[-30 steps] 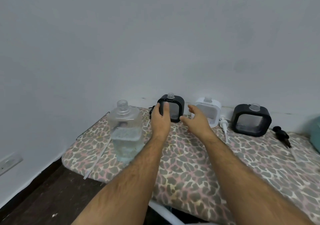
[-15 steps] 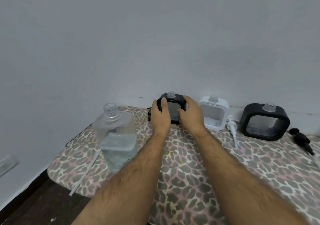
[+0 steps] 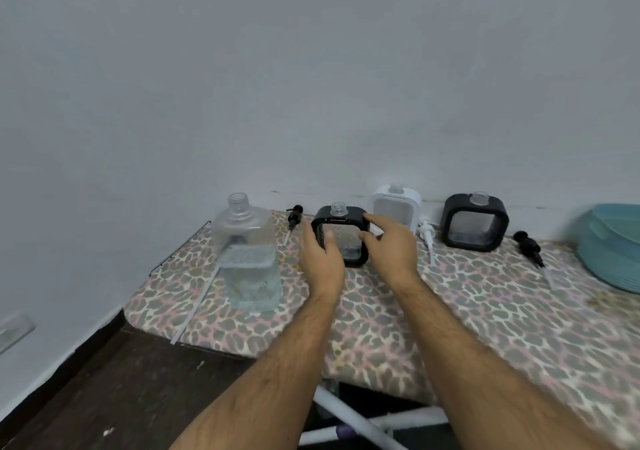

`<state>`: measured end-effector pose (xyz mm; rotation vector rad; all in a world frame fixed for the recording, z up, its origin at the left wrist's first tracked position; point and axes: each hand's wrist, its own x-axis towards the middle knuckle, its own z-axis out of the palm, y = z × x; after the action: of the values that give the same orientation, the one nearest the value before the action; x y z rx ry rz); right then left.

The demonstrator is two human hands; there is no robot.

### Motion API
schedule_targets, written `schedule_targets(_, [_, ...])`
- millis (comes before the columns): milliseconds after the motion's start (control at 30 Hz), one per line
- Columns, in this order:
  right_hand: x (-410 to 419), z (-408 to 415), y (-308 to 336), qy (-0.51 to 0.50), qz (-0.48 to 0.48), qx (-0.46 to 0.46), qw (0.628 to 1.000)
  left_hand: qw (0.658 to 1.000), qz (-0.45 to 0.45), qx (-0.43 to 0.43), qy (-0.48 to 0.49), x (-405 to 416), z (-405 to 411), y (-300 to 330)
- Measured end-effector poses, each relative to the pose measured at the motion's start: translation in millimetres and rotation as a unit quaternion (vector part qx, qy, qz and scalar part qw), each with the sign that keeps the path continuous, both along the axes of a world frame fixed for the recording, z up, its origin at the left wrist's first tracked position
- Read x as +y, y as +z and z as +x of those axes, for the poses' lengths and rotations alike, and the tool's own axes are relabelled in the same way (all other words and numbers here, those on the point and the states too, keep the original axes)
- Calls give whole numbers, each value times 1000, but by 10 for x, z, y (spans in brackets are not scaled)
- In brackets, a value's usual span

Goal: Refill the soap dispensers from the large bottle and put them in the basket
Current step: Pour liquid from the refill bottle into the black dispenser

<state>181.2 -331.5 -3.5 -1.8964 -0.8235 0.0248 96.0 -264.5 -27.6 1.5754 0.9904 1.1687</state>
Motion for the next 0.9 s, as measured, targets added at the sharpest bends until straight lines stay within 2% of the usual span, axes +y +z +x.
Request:
schedule_targets(100, [-353,-111,-63,-6,19,17,1000,1000,21,12,-16,-213,-136,-34])
schedule_targets(300, [-817,-263,-113,1,112,112,987,997,43,19,-58,-538,-331,5])
schedule_targets(467, [-957,-351,-60,-3,134,98,986,997,12,3,-80,-658,-424,27])
schedule_targets(733, [-1207,-411,-199,-42,105,24,993,980,-61,-35,-187,-711,-525,7])
schedule_targets(900, [-1254,-418,-285,-35,50,47,997,971,-67,-8,-227,-618,-540,55])
